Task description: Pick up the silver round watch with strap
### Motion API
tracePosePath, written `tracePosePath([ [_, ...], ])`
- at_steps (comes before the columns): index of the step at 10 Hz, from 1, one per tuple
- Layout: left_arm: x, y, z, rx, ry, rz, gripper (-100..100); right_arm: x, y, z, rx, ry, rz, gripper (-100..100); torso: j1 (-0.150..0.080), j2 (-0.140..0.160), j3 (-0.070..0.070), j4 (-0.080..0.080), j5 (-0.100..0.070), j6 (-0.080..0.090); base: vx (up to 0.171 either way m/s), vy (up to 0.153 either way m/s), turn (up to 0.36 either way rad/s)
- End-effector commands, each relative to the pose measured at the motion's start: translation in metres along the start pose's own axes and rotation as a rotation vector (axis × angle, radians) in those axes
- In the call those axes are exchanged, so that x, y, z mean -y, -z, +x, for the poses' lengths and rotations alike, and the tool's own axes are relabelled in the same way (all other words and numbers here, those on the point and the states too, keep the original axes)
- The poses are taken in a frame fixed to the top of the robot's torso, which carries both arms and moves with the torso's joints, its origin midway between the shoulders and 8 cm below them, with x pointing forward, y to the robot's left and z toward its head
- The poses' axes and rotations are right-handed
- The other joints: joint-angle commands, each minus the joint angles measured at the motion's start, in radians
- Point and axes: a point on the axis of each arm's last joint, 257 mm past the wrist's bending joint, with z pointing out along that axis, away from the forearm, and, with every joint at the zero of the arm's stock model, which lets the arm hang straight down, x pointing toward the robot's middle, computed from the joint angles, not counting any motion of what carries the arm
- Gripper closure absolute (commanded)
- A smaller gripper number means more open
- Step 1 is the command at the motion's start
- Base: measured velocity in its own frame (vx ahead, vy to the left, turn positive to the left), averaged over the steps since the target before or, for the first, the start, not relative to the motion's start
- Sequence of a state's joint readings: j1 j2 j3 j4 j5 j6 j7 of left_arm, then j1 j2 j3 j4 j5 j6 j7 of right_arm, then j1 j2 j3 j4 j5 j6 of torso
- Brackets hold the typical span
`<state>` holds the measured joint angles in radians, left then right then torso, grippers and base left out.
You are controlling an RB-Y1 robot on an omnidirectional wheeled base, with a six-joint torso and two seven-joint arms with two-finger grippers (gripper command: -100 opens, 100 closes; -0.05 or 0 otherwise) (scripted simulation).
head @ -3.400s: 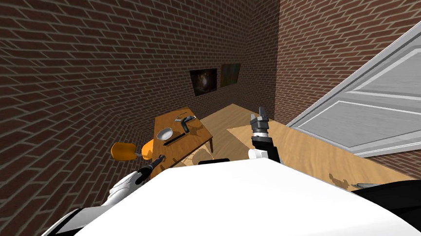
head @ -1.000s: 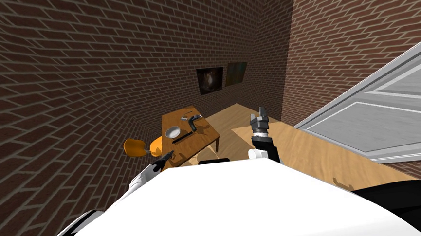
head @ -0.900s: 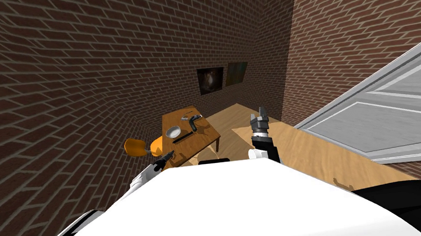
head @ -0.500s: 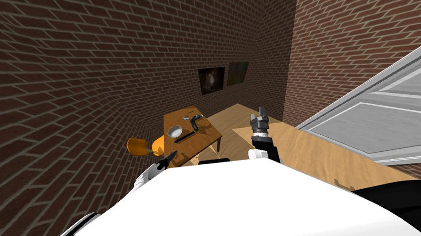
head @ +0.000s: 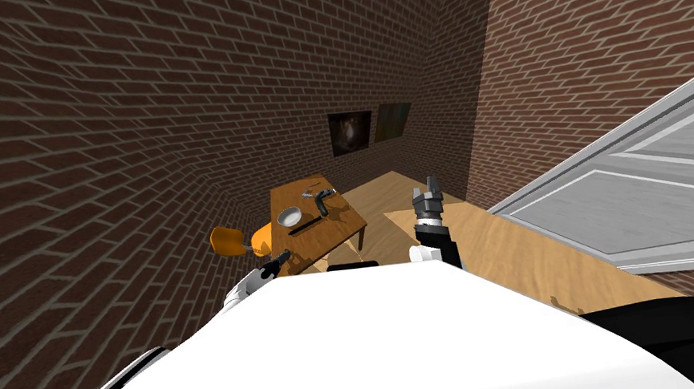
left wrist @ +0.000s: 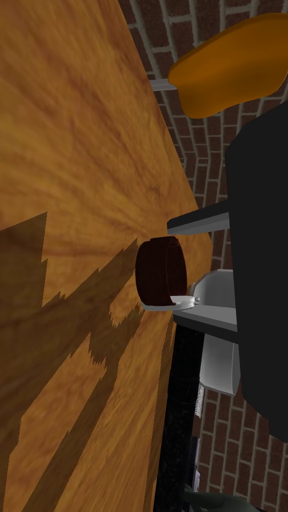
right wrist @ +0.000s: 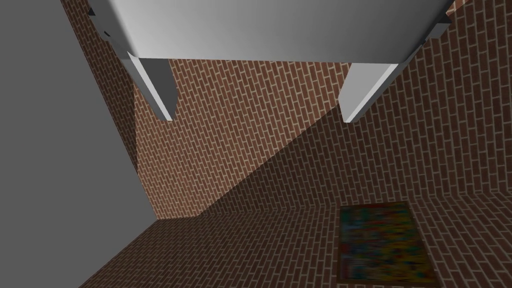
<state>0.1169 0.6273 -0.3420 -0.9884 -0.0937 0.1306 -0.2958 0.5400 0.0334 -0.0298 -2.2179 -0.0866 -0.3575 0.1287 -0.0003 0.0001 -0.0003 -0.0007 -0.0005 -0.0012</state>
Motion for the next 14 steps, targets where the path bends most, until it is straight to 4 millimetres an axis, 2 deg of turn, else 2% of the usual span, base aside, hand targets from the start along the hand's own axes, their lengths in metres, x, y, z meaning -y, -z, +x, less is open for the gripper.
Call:
tracePosePath([
  [1, 0.000, 0.000, 0.000, 0.000, 0.000, 0.000, 100, 0.000, 0.000, 0.000, 0.000, 0.000, 0.000, 0, 0.000, 0.000, 0.000, 0.000, 0.000, 0.000, 0.000, 0.000, 0.000],
  [2, -0.001, 0.000, 0.000, 0.000, -0.001, -0.001, 100, 0.000, 0.000, 0.000, 0.000, 0.000, 0.000, 0, 0.000, 0.000, 0.000, 0.000, 0.000, 0.000, 0.000, 0.000, 0.000],
  [3, -0.001, 0.000, 0.000, -0.001, -0.002, -0.002, 0, 0.000, 0.000, 0.000, 0.000, 0.000, 0.000, 0, 0.000, 0.000, 0.000, 0.000, 0.000, 0.000, 0.000, 0.000, 0.000],
  [4, -0.014, 0.000, -0.012, 0.027, 0.011, -0.007, 100, 0.000, 0.000, 0.000, 0.000, 0.000, 0.000, 0, 0.000, 0.000, 0.000, 0.000, 0.000, 0.000, 0.001, -0.049, -0.043],
  [5, -0.025, 0.000, -0.028, 0.055, 0.019, -0.017, 100, 0.000, 0.000, 0.000, 0.000, 0.000, 0.000, 0, -0.002, 0.000, 0.000, 0.001, 0.000, 0.000, 0.004, -0.093, -0.050],
  [7, -0.029, 0.000, -0.025, 0.054, 0.004, -0.013, 100, 0.000, 0.000, 0.000, 0.000, 0.000, 0.000, 0, -0.005, 0.000, 0.001, 0.001, 0.000, 0.000, 0.000, -0.067, -0.002],
  [8, -0.038, 0.000, -0.040, 0.080, 0.015, -0.012, 100, 0.000, 0.000, 0.000, 0.000, 0.000, 0.000, 0, -0.003, 0.001, 0.001, 0.001, 0.000, 0.000, -0.011, -0.050, -0.034],
  [9, -0.043, 0.000, -0.036, 0.074, 0.001, -0.017, 100, 0.000, 0.000, 0.000, 0.000, 0.000, 0.000, 0, -0.003, 0.001, 0.001, 0.001, 0.000, 0.000, -0.002, -0.044, -0.018],
  [10, -0.051, 0.001, -0.050, 0.096, 0.018, -0.016, 100, 0.000, 0.000, 0.000, 0.000, 0.000, 0.000, 0, -0.002, 0.001, 0.001, 0.001, 0.000, 0.000, 0.007, -0.063, -0.031],
  [12, -0.057, 0.001, -0.045, 0.085, 0.000, -0.020, 100, 0.000, 0.000, 0.000, 0.000, 0.000, 0.000, 0, -0.003, 0.000, 0.000, 0.001, 0.000, 0.000, 0.006, -0.038, -0.007],
  [13, -0.068, 0.003, -0.054, 0.099, 0.026, -0.019, 100, 0.000, 0.000, 0.000, 0.000, 0.000, 0.000, 0, -0.001, 0.001, 0.001, 0.000, 0.000, 0.000, -0.005, -0.051, -0.038],
  [14, -0.071, 0.003, -0.051, 0.091, 0.012, -0.022, 100, 0.000, 0.000, 0.000, 0.000, 0.000, 0.000, 0, -0.003, 0.001, 0.001, 0.001, 0.000, 0.000, 0.000, -0.045, -0.015],
])
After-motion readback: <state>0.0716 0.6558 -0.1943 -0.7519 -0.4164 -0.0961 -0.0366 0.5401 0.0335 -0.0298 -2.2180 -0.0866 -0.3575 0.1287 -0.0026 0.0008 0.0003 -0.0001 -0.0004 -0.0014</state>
